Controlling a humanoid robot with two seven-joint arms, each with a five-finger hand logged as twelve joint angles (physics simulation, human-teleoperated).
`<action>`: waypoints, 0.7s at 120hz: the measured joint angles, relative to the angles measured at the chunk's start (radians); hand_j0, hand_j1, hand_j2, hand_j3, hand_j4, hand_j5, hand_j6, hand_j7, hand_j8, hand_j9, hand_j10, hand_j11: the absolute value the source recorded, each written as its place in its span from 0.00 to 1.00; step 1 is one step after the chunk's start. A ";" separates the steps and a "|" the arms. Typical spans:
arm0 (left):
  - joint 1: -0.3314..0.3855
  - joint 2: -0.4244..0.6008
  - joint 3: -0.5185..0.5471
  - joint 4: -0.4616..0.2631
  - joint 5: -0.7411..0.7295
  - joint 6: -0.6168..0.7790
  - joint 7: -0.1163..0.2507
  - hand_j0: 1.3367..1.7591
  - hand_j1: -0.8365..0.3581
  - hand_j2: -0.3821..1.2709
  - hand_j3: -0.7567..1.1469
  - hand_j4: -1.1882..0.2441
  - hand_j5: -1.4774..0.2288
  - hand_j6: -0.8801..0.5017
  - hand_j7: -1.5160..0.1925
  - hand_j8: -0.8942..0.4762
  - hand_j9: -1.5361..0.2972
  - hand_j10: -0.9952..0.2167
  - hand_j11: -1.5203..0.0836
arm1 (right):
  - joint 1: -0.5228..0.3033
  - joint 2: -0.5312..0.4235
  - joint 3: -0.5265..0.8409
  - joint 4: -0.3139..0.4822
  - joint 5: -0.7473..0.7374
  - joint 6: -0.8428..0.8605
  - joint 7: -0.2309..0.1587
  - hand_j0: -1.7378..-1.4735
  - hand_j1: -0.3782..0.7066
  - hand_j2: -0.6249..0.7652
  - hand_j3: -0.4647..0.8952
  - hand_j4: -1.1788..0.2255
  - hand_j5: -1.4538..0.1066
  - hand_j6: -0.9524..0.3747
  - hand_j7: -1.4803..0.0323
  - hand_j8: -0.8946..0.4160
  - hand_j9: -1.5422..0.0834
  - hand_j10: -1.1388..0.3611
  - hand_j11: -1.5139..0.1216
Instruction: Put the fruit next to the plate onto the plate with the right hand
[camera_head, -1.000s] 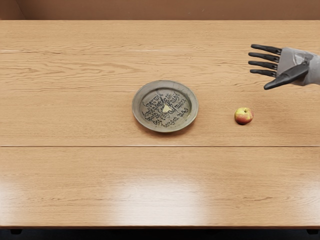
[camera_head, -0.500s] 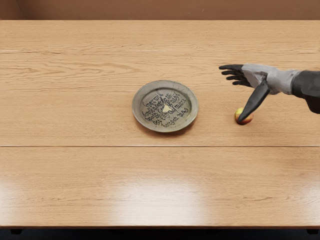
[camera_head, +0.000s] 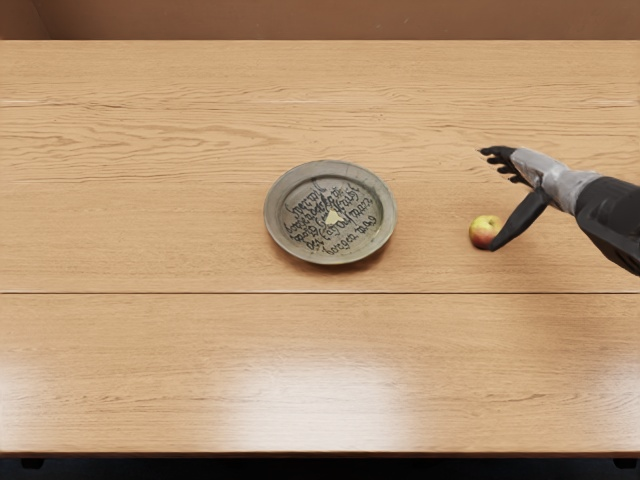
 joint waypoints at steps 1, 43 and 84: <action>0.000 0.000 0.000 0.000 0.000 0.000 0.000 0.76 0.76 0.26 0.40 0.67 0.69 0.47 0.71 0.48 0.67 0.63 0.76 | 0.000 0.001 -0.003 0.000 -0.004 -0.006 -0.001 0.30 0.13 0.44 0.34 0.77 0.85 0.64 0.89 0.60 0.87 0.69 0.85; 0.000 0.000 0.000 0.000 0.000 0.000 0.000 0.76 0.76 0.26 0.40 0.67 0.69 0.47 0.71 0.48 0.67 0.63 0.76 | 0.001 0.064 -0.102 0.009 -0.093 -0.174 -0.049 0.30 0.30 0.42 0.34 0.66 0.72 0.53 0.76 0.49 0.75 0.59 0.73; 0.000 0.000 0.000 0.000 0.000 0.000 0.000 0.76 0.76 0.26 0.40 0.67 0.69 0.47 0.71 0.48 0.67 0.63 0.76 | 0.001 0.100 -0.193 0.015 -0.123 -0.325 -0.086 0.30 0.40 0.40 0.34 0.60 0.65 0.46 0.69 0.42 0.68 0.53 0.65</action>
